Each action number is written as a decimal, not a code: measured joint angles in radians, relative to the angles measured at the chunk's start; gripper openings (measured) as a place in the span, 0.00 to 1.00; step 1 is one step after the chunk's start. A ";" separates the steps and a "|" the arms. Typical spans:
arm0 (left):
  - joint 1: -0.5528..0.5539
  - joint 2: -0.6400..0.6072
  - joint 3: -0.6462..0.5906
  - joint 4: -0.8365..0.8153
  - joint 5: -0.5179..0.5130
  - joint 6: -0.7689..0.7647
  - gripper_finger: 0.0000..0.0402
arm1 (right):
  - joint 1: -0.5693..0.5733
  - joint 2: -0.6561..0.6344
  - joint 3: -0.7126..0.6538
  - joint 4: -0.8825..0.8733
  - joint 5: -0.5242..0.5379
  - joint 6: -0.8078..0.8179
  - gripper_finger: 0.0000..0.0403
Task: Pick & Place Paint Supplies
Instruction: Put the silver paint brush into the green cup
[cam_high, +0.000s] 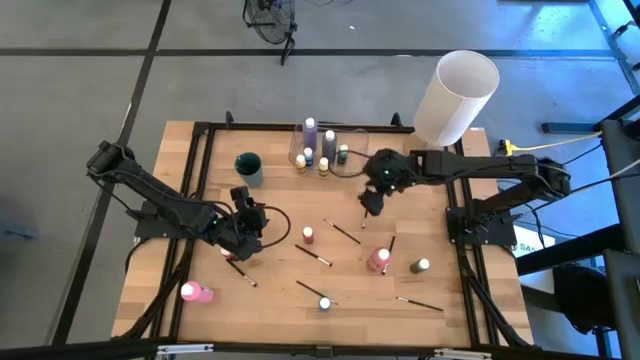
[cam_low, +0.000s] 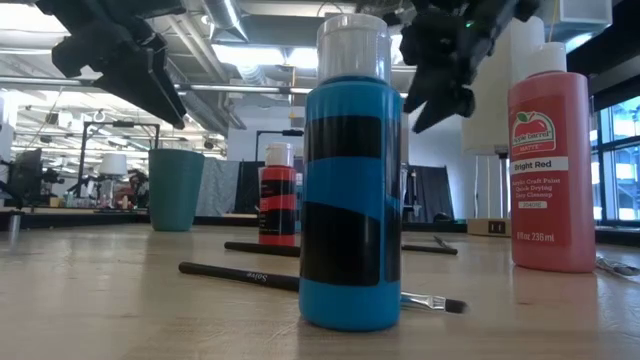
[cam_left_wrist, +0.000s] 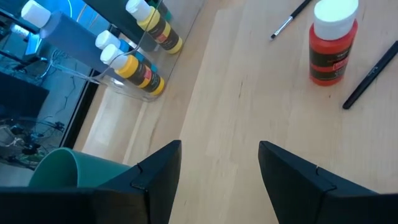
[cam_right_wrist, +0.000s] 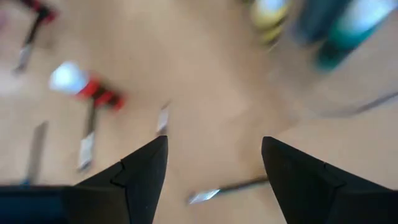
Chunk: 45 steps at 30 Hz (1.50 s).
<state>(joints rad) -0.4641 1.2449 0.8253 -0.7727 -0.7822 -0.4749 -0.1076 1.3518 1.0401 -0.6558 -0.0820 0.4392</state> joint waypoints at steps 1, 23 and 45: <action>0.000 0.000 0.000 0.000 0.000 0.005 0.52 | 0.008 0.000 0.000 -0.026 -0.037 0.003 0.66; 0.000 0.000 0.000 0.194 -0.030 0.157 0.52 | 0.109 0.001 0.000 -0.084 -0.128 0.328 0.65; 0.000 -0.077 0.275 0.136 -0.288 0.678 0.52 | 0.098 0.024 0.000 -0.126 -0.042 0.787 0.56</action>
<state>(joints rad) -0.4641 1.1677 1.1000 -0.6365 -1.0699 0.2029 -0.0093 1.3762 1.0401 -0.7821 -0.1243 1.2263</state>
